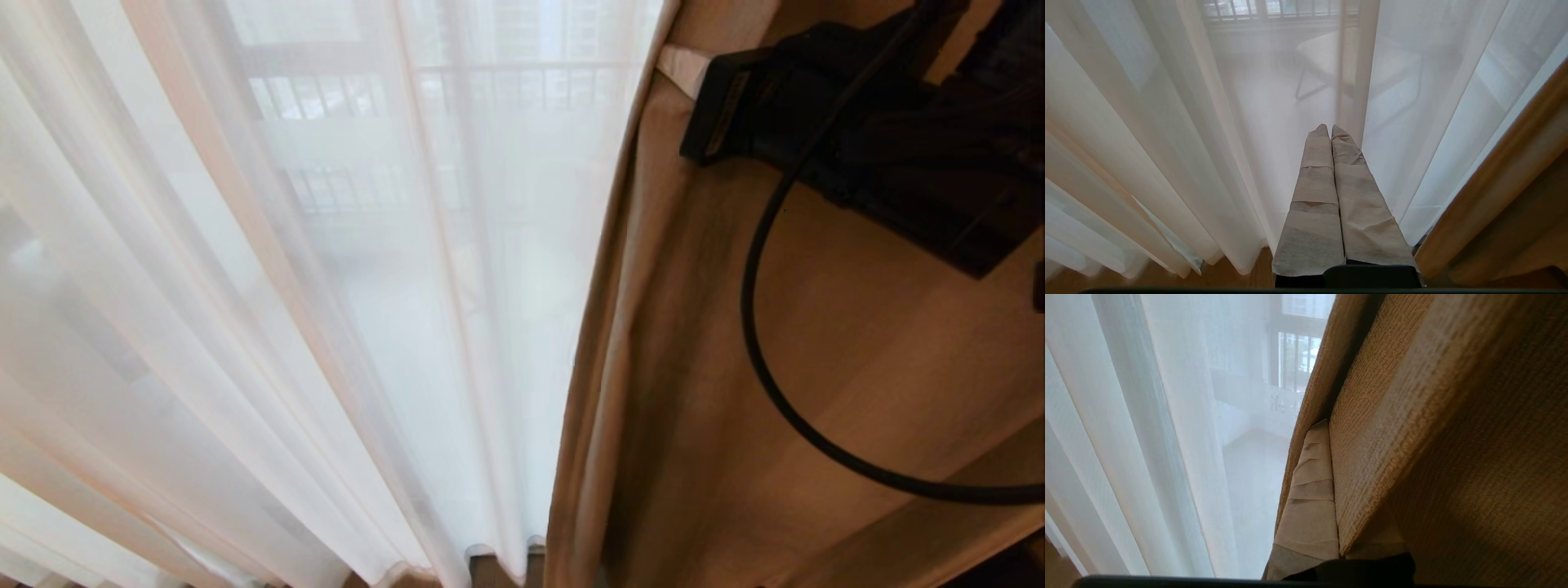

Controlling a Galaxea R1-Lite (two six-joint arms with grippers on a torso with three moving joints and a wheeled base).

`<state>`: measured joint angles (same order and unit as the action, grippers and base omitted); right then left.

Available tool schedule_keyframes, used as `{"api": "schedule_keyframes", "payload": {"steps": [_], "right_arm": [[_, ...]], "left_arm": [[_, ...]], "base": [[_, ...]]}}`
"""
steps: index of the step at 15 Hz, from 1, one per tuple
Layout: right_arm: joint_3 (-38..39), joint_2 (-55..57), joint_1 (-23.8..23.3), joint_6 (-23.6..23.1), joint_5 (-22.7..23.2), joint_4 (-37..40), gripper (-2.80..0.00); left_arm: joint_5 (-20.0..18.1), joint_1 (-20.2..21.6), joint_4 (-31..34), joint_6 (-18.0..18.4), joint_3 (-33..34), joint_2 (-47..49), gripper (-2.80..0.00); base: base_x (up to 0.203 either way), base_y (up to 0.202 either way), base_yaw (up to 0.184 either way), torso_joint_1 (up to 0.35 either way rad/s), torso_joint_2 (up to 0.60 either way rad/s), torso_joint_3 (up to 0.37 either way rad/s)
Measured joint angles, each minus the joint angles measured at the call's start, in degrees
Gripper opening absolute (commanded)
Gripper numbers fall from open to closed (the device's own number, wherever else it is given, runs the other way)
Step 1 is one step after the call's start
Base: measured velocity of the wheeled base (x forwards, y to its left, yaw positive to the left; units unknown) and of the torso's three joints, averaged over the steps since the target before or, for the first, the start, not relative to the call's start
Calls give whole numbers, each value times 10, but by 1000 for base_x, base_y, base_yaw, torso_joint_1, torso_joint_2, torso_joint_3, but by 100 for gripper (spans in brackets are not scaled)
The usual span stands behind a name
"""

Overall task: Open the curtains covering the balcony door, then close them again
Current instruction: Close the outer curtains on both sides

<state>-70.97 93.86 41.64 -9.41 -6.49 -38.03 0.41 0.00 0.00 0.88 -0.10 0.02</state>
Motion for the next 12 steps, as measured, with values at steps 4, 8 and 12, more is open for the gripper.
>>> {"api": "schedule_keyframes", "payload": {"steps": [4,8,12], "right_arm": [[-6,13,24,-8,-6,-1,-280],[-5,19,42,-9,-11,1,-280],[-6,19,47,-8,-27,1,-280]], "left_arm": [[0,0,0,0,0,0,-280],[0,0,0,0,0,0,-280],[0,0,0,0,0,0,-280]], "base": [[0,0,0,0,0,0],[0,0,0,0,0,0],[0,0,0,0,0,0]]}}
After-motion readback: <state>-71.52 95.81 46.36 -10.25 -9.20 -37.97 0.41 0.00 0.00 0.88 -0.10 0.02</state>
